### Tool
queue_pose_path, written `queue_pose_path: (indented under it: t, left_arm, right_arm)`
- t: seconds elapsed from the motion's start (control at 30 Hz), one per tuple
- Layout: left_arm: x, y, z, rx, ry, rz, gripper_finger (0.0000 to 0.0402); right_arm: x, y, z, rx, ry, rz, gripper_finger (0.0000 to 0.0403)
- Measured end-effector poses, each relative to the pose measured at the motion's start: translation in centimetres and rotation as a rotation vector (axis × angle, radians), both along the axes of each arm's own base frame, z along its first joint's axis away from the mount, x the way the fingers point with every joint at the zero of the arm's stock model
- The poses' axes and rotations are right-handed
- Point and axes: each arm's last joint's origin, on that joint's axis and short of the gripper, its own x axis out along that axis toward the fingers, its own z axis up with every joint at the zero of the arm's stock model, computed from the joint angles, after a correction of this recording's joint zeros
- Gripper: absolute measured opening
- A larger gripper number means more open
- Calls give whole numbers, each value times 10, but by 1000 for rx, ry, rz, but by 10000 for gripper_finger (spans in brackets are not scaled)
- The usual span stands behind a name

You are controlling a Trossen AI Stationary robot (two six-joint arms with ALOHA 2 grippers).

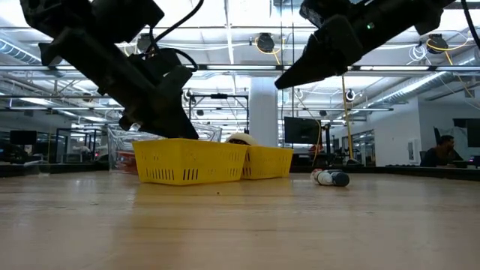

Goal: Pick & Place Food Item
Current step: Put the brown food coloring bottle into the bottom yellow bin, then put the top green food coloring bottle into the bottom yellow bin

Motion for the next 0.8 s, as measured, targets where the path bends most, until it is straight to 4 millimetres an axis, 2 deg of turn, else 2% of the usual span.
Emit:
queue_pose_path:
  t: [0.13, 0.47, 0.6, 0.8]
  left_arm:
    - [0, 2, 0, -2, 2, 3, 134]
    - [2, 8, 0, -31, 5, -4, 260]
    - [3, 8, 1, -32, -16, -7, 287]
    - [5, 7, 3, -36, -41, -8, 305]
  right_arm:
    - [-5, -2, -3, -18, 54, -55, 174]
    - [-23, -8, -24, 87, 254, -246, 201]
    - [-32, -15, -33, 119, 332, -324, 198]
    - [-48, -30, -60, 180, 348, -431, 199]
